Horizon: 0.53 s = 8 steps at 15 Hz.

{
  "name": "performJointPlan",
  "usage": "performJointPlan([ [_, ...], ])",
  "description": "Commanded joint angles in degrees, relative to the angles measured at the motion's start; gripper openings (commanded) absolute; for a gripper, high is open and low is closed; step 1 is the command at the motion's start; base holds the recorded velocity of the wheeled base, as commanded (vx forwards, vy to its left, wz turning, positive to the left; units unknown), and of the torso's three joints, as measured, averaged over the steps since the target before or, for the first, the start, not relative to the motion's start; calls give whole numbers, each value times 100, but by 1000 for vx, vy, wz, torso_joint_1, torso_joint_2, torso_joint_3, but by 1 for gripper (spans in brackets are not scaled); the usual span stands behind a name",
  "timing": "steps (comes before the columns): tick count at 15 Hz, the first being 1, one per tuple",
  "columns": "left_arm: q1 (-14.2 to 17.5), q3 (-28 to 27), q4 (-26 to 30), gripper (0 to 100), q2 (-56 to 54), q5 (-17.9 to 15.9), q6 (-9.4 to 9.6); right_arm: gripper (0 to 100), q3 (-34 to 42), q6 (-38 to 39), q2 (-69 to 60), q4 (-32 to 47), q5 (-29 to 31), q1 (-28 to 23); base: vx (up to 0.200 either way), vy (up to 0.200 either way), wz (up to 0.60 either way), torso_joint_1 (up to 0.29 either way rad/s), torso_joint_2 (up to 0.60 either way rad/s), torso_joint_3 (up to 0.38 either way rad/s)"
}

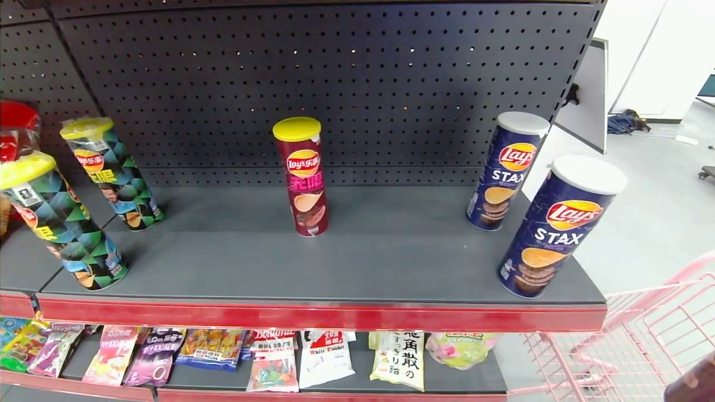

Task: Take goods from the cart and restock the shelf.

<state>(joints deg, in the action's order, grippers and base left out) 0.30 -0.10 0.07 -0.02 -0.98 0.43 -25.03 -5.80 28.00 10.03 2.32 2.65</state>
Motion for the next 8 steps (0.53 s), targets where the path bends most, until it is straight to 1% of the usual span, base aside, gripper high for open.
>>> performJointPlan([
  [1, 5, 1, 1, 100, 2, 1, 1, 0, 262, -35, -612, 16, -3, 17, 0, 200, 0, 2, -2, 7],
  [8, 5, 1, 1, 100, 2, 1, 1, 0, 288, -26, -831, 7, -205, 43, 0, 200, 0, -2, -1, -1],
])
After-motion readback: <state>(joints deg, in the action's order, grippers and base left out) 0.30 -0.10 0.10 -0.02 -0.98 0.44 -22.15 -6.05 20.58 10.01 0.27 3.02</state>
